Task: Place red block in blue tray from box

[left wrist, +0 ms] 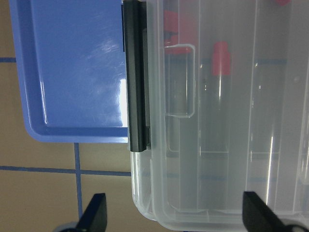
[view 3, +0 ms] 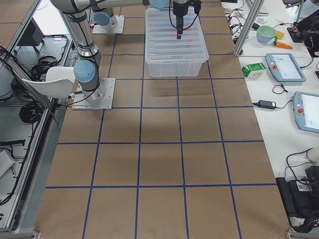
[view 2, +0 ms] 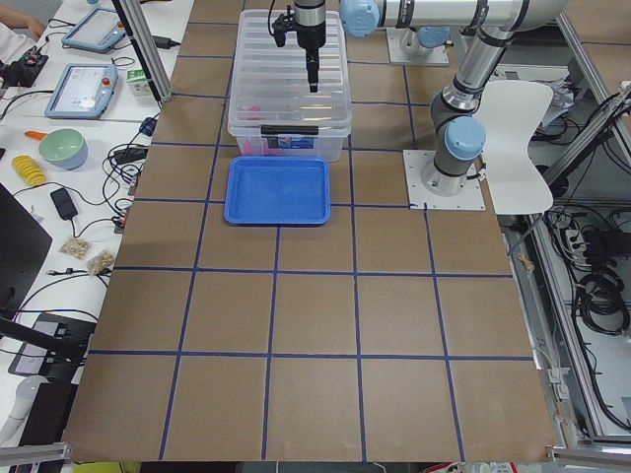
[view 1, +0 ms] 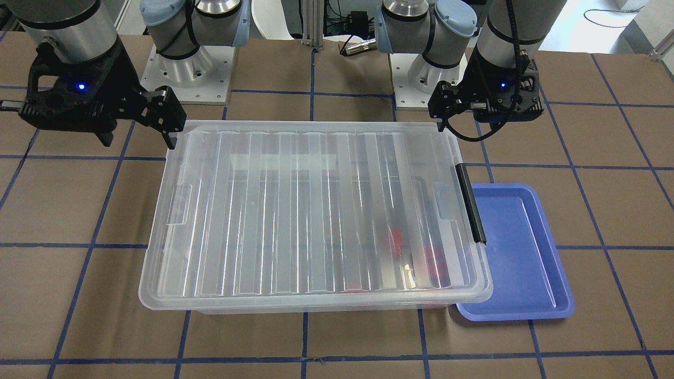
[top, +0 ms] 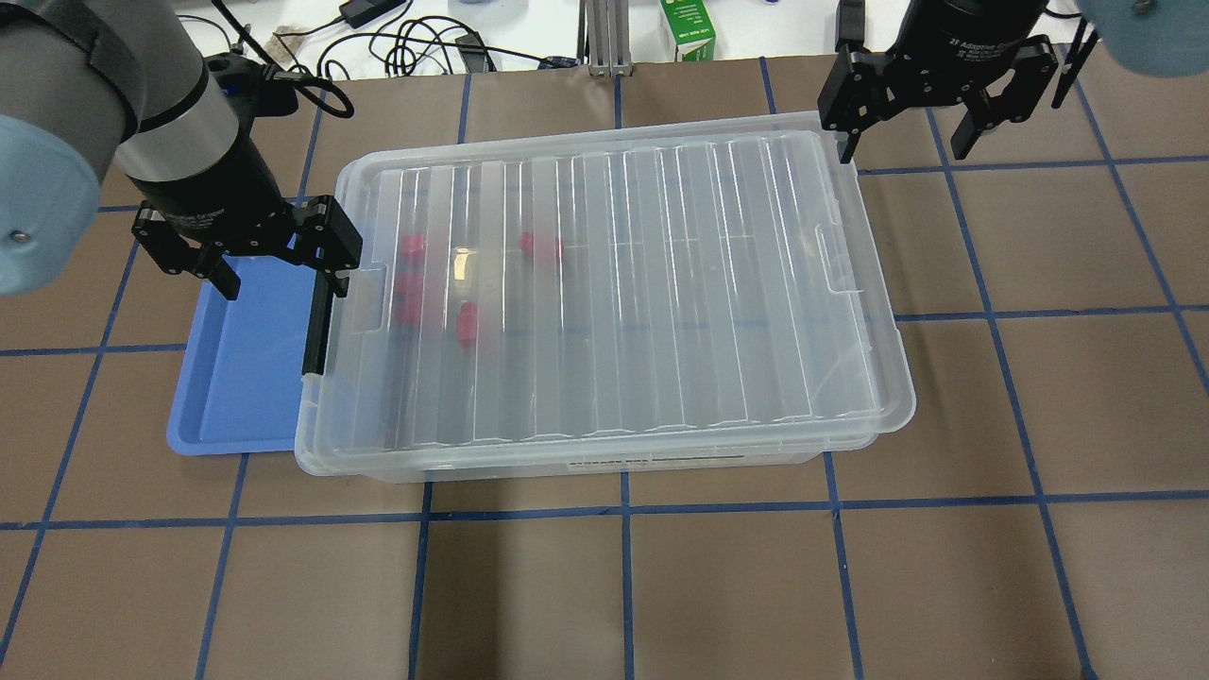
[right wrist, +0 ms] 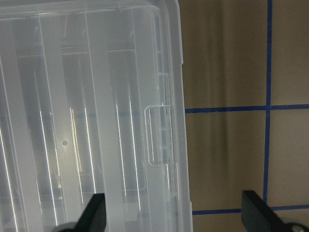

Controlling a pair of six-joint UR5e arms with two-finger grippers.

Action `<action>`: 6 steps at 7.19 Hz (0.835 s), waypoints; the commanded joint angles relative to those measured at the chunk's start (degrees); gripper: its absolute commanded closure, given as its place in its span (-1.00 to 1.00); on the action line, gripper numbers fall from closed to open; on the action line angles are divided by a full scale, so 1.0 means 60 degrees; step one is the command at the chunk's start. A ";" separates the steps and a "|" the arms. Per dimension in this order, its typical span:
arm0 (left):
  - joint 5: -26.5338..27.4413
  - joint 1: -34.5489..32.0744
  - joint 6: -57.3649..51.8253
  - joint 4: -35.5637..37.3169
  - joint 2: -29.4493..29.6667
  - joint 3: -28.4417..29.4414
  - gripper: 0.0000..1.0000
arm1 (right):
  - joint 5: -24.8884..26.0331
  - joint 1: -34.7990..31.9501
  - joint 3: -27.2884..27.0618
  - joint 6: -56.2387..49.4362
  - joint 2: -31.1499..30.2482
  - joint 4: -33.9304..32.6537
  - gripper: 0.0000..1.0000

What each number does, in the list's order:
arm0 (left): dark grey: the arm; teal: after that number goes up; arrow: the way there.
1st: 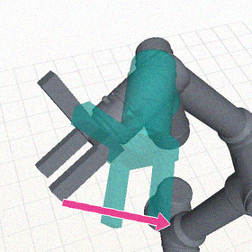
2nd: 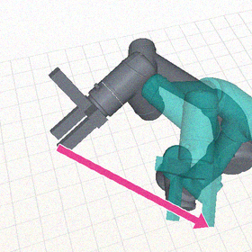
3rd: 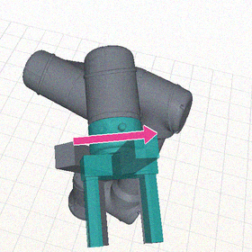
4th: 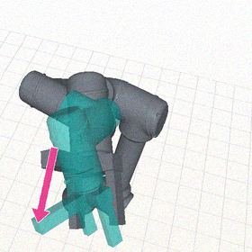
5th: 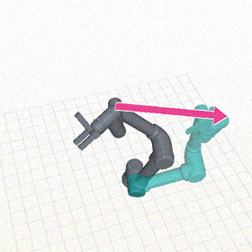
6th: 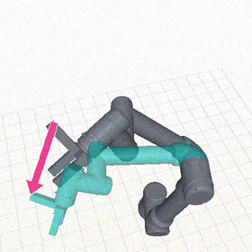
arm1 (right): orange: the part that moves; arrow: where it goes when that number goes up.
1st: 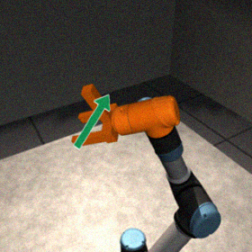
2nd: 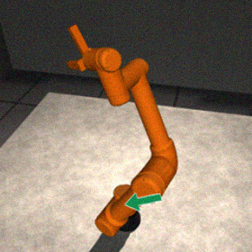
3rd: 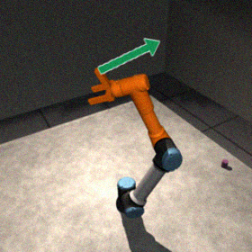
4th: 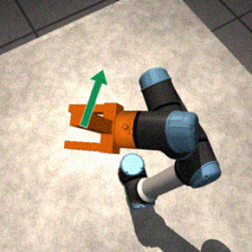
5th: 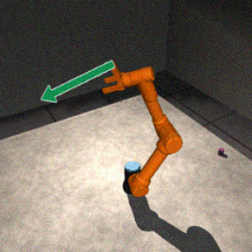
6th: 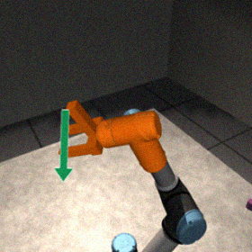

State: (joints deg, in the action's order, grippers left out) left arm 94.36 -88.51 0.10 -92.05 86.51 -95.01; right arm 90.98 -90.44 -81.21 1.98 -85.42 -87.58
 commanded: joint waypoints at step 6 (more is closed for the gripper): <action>0.0051 0.0029 -0.0046 -0.0010 -0.0048 0.0000 -1.00 | -0.0031 0.0146 -0.0363 -0.0939 0.0056 -0.0139 -1.00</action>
State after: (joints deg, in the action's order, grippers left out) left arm 94.66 -88.32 -0.17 -92.08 86.27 -94.97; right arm 90.83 -89.97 -81.82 -0.67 -85.15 -88.15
